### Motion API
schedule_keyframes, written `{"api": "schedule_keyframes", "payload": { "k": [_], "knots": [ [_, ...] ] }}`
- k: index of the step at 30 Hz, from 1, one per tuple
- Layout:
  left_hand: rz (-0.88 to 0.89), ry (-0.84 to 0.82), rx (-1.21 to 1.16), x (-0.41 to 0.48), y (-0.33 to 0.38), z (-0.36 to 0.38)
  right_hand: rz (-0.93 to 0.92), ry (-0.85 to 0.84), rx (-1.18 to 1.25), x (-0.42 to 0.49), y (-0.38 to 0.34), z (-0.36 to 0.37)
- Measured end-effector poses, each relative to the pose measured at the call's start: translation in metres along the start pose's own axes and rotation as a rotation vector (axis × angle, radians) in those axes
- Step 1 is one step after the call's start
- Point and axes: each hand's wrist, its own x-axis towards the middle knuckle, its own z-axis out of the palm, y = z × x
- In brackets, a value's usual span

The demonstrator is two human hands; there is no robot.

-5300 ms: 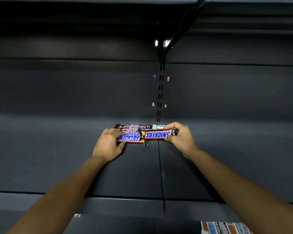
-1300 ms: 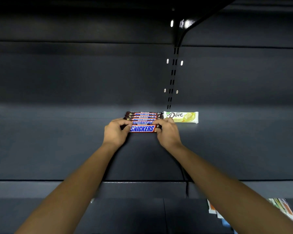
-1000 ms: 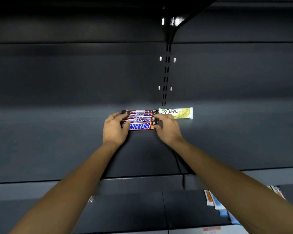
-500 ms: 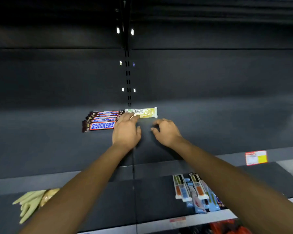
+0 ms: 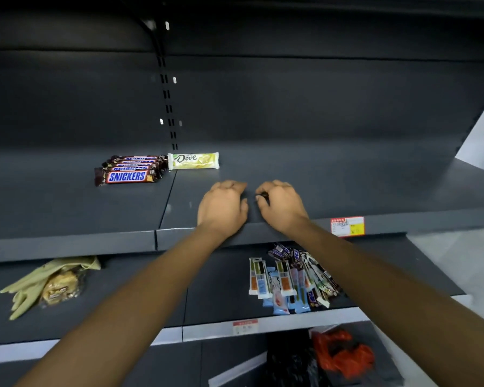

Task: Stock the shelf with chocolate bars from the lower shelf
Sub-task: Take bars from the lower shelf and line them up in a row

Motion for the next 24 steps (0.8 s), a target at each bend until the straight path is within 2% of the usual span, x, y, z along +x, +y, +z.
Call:
{"api": "schedule_keyframes", "payload": {
  "k": [10,15,24],
  "knots": [
    [0.222,0.065,-0.011,-0.028,0.021,0.012,0.012,0.170,-0.017,-0.043,0.005,-0.005],
    [0.395,0.132,-0.103,-0.047,0.026,0.026,0.009,0.267,-0.057,-0.075,0.010,-0.005],
    [0.689,0.140,-0.131,-0.082,0.031,0.073,0.013,0.348,-0.087,-0.132,0.049,0.014]
  ]
}}
